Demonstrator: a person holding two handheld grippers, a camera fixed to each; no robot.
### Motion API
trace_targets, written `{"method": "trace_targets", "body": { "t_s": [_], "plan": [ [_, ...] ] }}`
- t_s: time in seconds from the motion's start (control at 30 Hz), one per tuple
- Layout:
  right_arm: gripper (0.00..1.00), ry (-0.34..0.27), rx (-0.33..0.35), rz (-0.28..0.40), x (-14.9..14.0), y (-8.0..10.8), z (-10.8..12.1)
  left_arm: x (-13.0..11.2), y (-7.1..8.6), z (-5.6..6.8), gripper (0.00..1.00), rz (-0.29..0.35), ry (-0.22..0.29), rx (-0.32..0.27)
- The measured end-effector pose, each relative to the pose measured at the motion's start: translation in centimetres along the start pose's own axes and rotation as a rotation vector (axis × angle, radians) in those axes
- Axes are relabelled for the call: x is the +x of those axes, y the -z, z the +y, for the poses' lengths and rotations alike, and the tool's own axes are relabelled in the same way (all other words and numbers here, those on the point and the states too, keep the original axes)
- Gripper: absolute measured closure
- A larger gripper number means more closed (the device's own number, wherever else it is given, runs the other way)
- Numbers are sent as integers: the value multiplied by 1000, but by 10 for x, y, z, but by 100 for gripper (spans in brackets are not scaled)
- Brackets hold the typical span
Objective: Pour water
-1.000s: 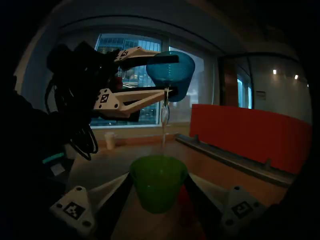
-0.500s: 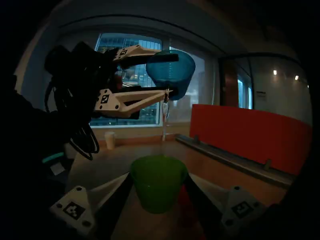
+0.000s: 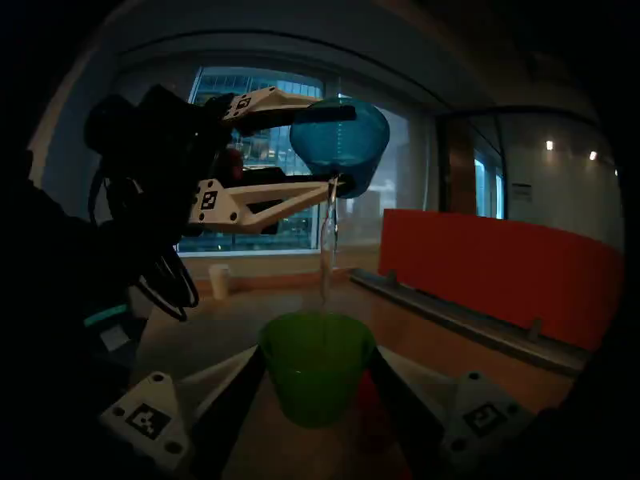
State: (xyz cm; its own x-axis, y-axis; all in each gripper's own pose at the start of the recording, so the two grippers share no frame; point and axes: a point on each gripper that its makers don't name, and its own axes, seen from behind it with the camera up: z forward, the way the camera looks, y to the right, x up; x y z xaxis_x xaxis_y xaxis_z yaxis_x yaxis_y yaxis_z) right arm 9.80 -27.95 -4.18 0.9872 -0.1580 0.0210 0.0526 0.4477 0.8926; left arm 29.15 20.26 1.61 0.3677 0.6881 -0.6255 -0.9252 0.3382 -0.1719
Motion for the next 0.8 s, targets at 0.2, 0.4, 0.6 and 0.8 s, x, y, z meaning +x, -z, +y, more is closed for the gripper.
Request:
{"method": "trace_targets", "body": {
  "t_s": [0.2,0.4,0.6,0.8],
  "plan": [
    [9,2,0,-1,0,-1,-1,1,0,-2,14,-1,-31,2],
    [9,1,-3,0,0,0,0,4,0,-3,14,2,-52,2],
    [9,2,-3,1,0,0,0,5,0,-8,14,0,-81,9],
    [9,3,-3,3,0,0,0,7,1,-10,14,1,-103,16]
  ]
}}
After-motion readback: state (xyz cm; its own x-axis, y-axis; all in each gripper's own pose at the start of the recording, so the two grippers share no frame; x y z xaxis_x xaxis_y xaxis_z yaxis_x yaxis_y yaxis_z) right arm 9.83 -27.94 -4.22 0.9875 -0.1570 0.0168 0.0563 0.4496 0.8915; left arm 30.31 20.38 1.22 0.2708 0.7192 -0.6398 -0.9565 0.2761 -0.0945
